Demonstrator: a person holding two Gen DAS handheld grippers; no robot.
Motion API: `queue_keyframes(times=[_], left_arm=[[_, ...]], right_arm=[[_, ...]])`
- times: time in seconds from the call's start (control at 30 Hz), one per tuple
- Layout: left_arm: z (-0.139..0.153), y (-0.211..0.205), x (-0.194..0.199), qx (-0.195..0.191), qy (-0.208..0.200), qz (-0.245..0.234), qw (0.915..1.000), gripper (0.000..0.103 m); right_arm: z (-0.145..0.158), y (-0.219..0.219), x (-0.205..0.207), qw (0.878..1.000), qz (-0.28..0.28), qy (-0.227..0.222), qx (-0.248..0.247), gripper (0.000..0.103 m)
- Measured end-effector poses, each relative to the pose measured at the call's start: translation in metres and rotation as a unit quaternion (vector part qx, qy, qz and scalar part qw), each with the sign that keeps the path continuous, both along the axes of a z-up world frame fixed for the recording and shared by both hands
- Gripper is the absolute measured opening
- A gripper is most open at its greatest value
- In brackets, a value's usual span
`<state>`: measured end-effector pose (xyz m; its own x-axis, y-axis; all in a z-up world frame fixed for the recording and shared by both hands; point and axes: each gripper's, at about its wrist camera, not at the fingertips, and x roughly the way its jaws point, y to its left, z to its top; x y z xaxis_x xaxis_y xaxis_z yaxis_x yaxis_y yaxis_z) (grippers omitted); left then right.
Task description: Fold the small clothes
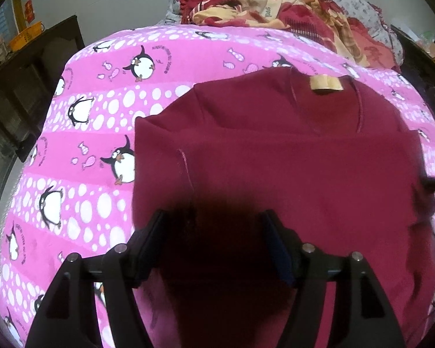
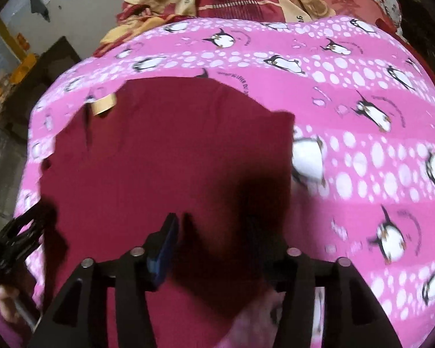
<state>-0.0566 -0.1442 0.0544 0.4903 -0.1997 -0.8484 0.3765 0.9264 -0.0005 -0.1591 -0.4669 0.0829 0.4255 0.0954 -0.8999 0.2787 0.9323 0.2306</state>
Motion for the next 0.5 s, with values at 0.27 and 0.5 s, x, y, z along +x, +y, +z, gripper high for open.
queue_keyframes(times=[0.27,0.5], left_arm=[[0.021,0.041,-0.044,-0.021,0.000,-0.005,0.9998,0.072],[0.023,0.082,-0.101,-0.034,0.026,-0.012,0.9990,0.072]], right_arm=[[0.014,0.013,-0.094,0.999,-0.002,0.007,0.034,0.067],[0.005,0.044,-0.149,0.998,0.026,0.020,0.049,0.067]])
